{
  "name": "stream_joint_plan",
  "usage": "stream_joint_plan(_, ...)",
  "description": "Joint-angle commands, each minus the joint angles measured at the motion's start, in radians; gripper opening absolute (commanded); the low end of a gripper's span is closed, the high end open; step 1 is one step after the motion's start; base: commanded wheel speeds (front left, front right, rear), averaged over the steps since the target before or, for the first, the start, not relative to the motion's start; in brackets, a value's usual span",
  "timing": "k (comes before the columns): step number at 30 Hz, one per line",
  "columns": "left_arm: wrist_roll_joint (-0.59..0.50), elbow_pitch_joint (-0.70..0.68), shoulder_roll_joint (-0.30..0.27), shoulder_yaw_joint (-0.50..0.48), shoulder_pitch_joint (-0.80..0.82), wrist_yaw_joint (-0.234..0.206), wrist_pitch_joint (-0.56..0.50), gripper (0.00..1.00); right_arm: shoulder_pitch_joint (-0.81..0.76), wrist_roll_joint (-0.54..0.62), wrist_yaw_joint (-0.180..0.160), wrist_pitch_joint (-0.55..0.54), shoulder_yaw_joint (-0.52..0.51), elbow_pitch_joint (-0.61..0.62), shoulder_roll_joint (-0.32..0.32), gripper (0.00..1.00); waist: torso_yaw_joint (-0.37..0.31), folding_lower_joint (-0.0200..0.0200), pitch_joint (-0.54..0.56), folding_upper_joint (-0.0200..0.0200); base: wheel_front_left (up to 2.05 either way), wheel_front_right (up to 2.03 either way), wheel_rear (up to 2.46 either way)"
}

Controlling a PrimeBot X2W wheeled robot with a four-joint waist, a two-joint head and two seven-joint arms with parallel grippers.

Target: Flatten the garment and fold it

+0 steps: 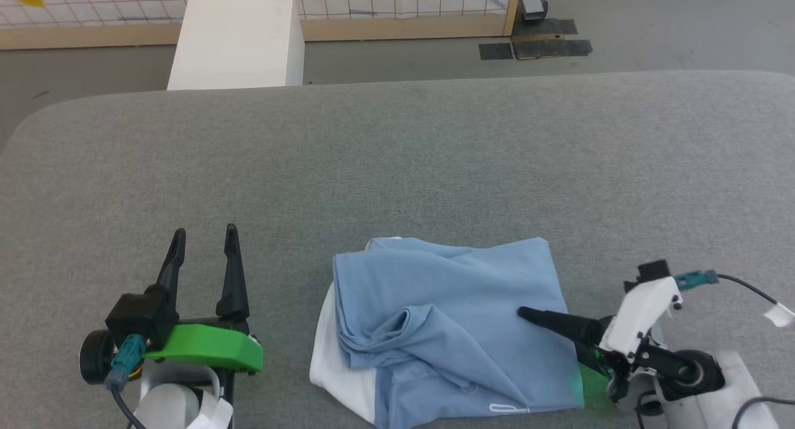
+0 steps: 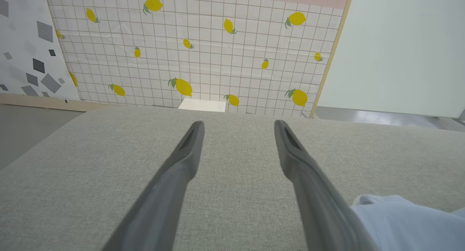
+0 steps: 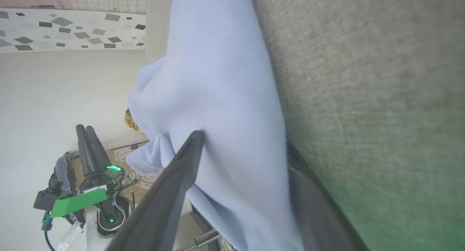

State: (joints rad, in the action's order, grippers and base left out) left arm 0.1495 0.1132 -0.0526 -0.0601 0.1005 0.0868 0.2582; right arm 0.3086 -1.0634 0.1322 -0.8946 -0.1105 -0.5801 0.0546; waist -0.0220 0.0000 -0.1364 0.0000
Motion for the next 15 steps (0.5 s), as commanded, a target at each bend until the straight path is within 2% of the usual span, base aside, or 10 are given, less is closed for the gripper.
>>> stream_joint_plan(1,0.000,0.000,0.002,0.002,0.014,0.001,0.004,1.00,0.005,0.010,-0.002,0.000,0.029,-0.015,-0.004,0.98,0.006,0.0000,-0.002,0.0000,0.00,0.00,0.00)
stream_joint_plan(2,0.001,0.000,0.002,0.004,0.015,0.000,0.004,1.00,0.008,0.014,-0.002,0.003,0.043,-0.016,-0.004,0.67,0.009,0.0000,-0.002,0.0000,0.00,0.00,0.00)
stream_joint_plan(3,0.002,0.001,0.002,0.006,0.016,-0.001,0.004,1.00,0.011,0.024,-0.002,0.011,0.061,-0.014,-0.004,0.45,0.011,0.0000,-0.002,0.0000,0.00,0.00,0.00)
stream_joint_plan(4,0.003,0.001,0.002,0.008,0.016,-0.002,0.004,1.00,0.013,0.035,-0.002,0.023,0.072,-0.011,-0.004,0.28,0.013,0.0000,-0.001,0.0000,0.00,0.00,0.00)
stream_joint_plan(5,0.004,0.000,0.002,0.010,0.015,-0.004,0.004,1.00,0.015,0.052,-0.002,0.040,0.081,-0.005,-0.004,0.07,0.015,0.0000,-0.001,0.0000,0.00,0.00,0.00)
stream_joint_plan(6,0.005,0.000,0.002,0.011,0.015,-0.004,0.004,1.00,0.017,0.069,-0.002,0.053,0.089,0.003,-0.004,0.00,0.016,0.0000,-0.001,0.0000,0.00,0.00,0.00)
stream_joint_plan(12,0.009,-0.007,0.002,0.005,0.009,-0.011,0.004,1.00,0.031,0.251,-0.002,0.116,0.152,0.125,0.001,0.00,0.000,0.0000,-0.004,0.0000,0.00,0.00,0.00)
stream_joint_plan(15,0.008,-0.014,0.002,-0.006,0.002,-0.015,0.004,1.00,0.053,0.434,-0.002,0.150,0.251,0.213,0.056,0.00,-0.035,0.0000,-0.010,0.0000,0.00,0.00,0.00)
